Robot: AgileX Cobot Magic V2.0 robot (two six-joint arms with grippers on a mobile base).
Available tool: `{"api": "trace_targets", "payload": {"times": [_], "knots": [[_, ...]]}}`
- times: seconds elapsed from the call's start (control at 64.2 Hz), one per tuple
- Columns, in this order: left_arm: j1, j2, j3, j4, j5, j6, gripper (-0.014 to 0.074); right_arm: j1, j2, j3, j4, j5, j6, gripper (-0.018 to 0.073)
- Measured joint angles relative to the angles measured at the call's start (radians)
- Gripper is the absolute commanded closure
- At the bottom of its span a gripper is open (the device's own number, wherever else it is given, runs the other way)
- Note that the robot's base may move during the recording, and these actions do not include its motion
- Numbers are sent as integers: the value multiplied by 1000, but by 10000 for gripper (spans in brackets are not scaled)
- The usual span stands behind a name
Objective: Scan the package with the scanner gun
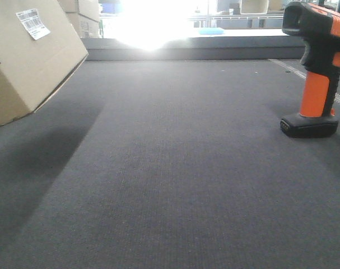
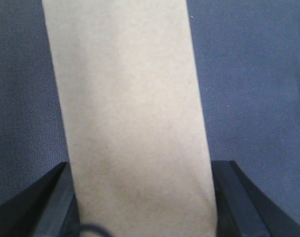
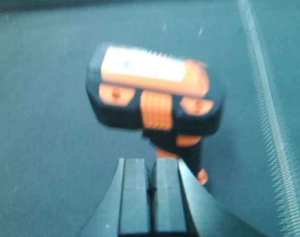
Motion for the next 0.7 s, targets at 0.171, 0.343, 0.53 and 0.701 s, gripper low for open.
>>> {"api": "trace_targets", "payload": {"times": [0.171, 0.343, 0.53, 0.701], "knots": [[0, 0, 0, 45, 0, 0, 708, -66, -119, 0, -83, 57, 0, 713], [0, 0, 0, 187, 0, -2, 708, -75, -148, 0, -110, 112, 0, 713], [0, 0, 0, 330, 0, -2, 708, -75, -148, 0, -114, 147, -2, 713], [0, 58, -2, 416, 0, -2, 708, -75, -148, 0, -114, 159, -2, 713]]}}
